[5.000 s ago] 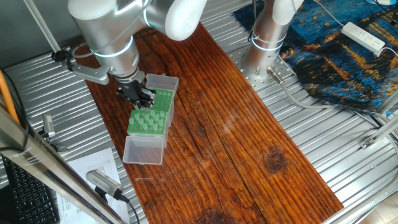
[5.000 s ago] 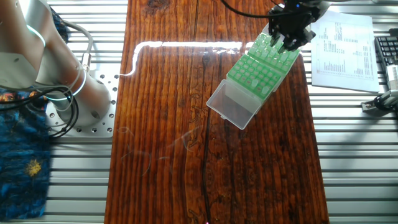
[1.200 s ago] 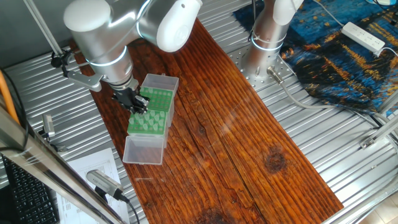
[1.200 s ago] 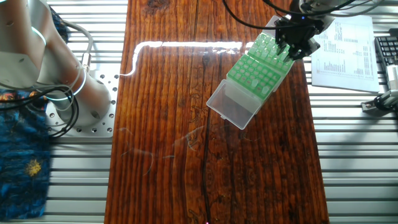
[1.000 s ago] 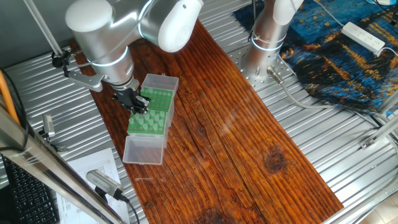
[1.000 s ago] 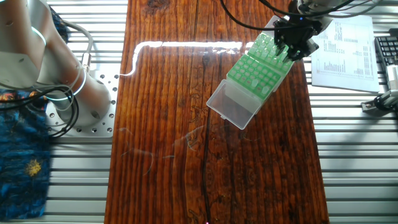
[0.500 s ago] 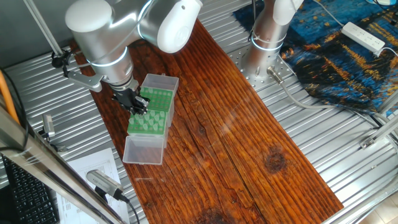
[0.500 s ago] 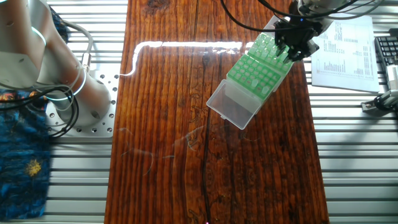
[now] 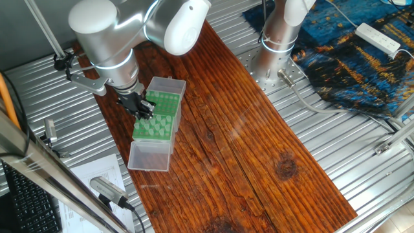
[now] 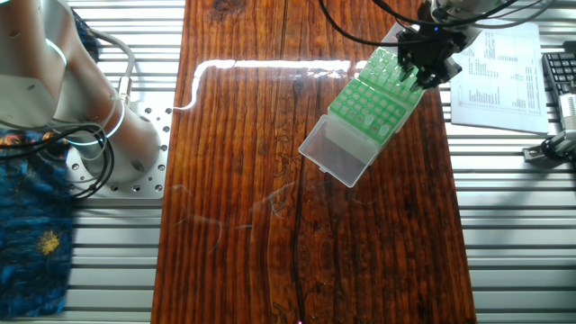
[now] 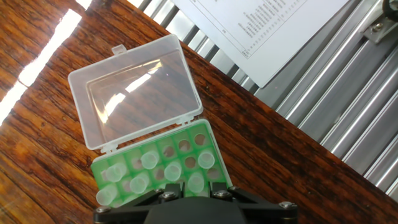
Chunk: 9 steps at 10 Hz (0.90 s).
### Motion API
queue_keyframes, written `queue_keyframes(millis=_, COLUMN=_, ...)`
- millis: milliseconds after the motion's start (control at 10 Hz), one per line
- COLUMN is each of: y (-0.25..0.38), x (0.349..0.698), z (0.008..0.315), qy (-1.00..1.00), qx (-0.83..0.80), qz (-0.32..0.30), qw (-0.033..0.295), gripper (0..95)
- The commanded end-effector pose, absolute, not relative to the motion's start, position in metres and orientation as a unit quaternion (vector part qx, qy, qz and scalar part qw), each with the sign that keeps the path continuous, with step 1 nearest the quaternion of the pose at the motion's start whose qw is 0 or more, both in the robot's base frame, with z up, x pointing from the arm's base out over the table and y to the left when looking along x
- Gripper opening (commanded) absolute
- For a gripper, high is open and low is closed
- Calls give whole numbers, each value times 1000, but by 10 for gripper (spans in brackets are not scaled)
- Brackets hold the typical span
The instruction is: Transfer all large pipette tips from one holder to another
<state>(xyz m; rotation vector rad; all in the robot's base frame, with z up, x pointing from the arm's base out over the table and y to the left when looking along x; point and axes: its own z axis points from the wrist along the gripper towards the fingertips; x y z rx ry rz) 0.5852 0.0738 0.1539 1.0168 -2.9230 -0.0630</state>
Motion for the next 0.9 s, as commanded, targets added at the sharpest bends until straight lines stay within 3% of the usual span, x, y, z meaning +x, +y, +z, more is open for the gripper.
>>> queue_keyframes(millis=100, y=74, x=586, z=154, qy=-944, qx=328, qz=-21, qw=22, gripper=190)
queue_keyframes(millis=900, y=76, x=588, z=152, qy=-944, qx=328, qz=-21, qw=22, gripper=190)
